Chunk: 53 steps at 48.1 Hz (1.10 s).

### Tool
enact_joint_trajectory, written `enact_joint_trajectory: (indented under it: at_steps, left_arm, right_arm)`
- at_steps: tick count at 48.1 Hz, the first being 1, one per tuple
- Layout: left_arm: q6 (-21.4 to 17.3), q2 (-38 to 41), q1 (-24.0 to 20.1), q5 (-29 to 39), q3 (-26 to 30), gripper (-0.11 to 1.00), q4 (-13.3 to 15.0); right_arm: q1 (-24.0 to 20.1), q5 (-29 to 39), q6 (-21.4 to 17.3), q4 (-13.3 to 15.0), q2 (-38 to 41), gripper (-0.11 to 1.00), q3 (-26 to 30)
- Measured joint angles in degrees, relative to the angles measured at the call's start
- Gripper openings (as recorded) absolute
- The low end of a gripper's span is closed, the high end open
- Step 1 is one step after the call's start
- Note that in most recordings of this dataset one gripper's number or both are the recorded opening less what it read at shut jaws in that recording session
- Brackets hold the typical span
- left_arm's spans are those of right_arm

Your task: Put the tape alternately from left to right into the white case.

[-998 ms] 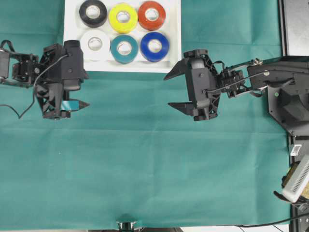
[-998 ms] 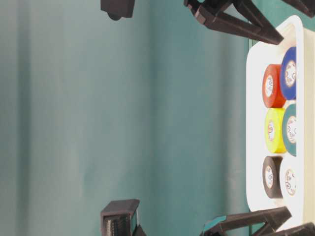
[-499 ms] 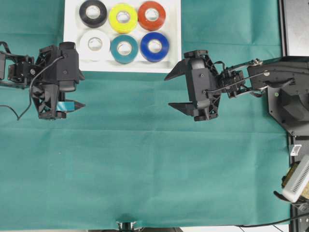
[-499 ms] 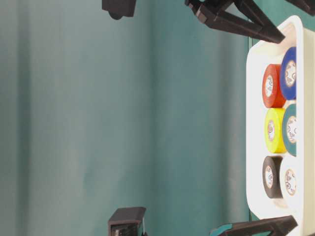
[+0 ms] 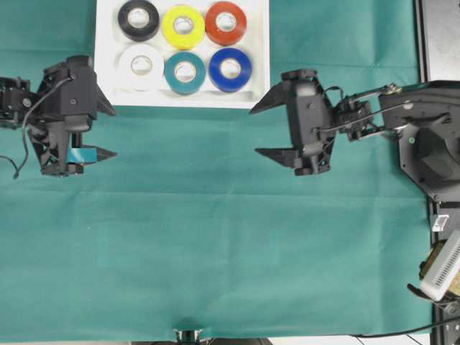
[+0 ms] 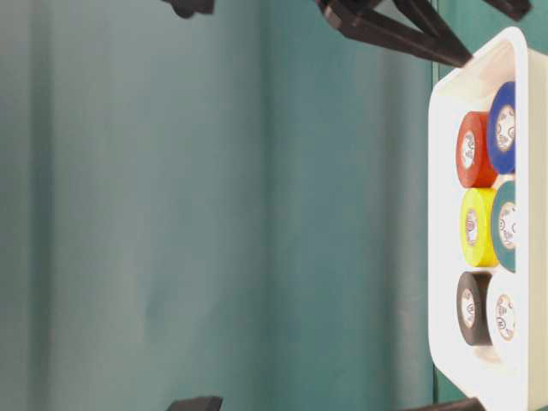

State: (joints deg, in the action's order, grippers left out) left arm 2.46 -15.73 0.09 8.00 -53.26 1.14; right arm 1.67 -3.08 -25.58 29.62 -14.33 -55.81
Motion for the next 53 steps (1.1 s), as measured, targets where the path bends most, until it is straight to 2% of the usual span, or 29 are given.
enact_joint_trajectory:
  at_steps: [17,31,53]
  left_arm:
    - [0.00,-5.71,0.00,-1.23,-4.39,1.00,0.00]
    - [0.09,-11.43,0.00,-5.01,-9.23,1.00,0.00]
    - [0.00,-21.80,-1.05,-6.86,-15.56,1.00,-0.09]
  right_arm:
    - [0.53,-0.09,-0.26,-0.09,-6.77,0.86,-4.39]
    - [0.53,-0.09,-3.78,-0.26,-11.16,0.86,-6.86]
    - [0.53,-0.18,-7.56,-0.26,-18.63,0.86,-11.43]
